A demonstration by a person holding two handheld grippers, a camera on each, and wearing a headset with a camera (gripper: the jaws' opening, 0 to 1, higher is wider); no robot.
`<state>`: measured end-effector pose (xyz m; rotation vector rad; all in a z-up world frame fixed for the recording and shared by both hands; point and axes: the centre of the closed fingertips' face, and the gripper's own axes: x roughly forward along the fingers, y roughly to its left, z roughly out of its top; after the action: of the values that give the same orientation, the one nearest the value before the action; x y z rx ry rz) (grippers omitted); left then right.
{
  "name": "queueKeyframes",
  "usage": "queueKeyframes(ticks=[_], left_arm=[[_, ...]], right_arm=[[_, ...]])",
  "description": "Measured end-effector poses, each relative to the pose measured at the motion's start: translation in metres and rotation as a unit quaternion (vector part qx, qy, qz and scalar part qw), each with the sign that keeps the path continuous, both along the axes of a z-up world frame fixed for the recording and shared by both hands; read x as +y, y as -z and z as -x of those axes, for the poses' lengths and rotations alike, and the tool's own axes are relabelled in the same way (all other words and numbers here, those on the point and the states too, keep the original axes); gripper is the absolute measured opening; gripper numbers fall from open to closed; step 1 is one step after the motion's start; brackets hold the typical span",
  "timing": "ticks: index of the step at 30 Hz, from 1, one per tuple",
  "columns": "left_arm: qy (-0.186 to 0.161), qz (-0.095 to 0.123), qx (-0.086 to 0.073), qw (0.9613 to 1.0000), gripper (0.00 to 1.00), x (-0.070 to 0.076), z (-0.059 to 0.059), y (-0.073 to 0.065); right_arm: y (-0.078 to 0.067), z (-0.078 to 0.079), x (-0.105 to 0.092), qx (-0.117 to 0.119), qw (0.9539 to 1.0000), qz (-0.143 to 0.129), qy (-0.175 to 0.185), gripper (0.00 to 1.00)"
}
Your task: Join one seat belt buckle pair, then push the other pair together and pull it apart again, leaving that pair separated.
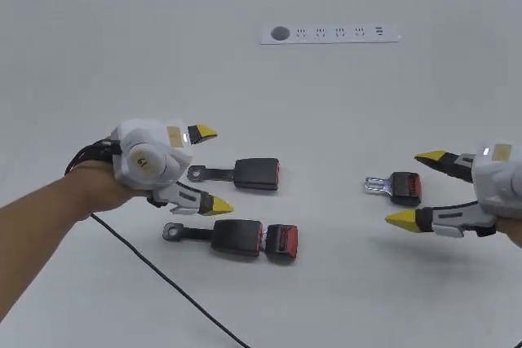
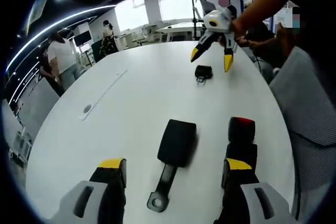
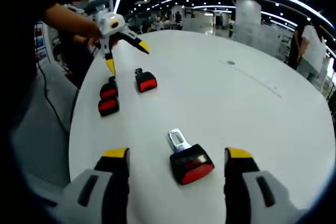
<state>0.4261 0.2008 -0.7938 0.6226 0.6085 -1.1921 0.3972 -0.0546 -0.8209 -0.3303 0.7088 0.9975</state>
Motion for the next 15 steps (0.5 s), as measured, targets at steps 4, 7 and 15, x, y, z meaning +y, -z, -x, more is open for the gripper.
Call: queueKeyframes(ticks=[4,7,15], left_arm=[[0.010,-0.001,0.009,0.9999,0.77,-0.008,-0.004,0.007],[0.021,-0.006,0.017,0.9996,0.75,-0.012,-0.004,0.012],[0.041,-0.020,0.043,0.9980,0.67,-0.019,-0.005,0.032]], right_arm=[[0.003,-0.001,-0.002,0.010,0.9999,-0.002,-0.009,0.73],[0.007,0.001,-0.002,0.022,0.9996,0.002,-0.017,0.72],[0.021,0.010,0.000,0.043,0.9972,0.021,-0.057,0.64]])
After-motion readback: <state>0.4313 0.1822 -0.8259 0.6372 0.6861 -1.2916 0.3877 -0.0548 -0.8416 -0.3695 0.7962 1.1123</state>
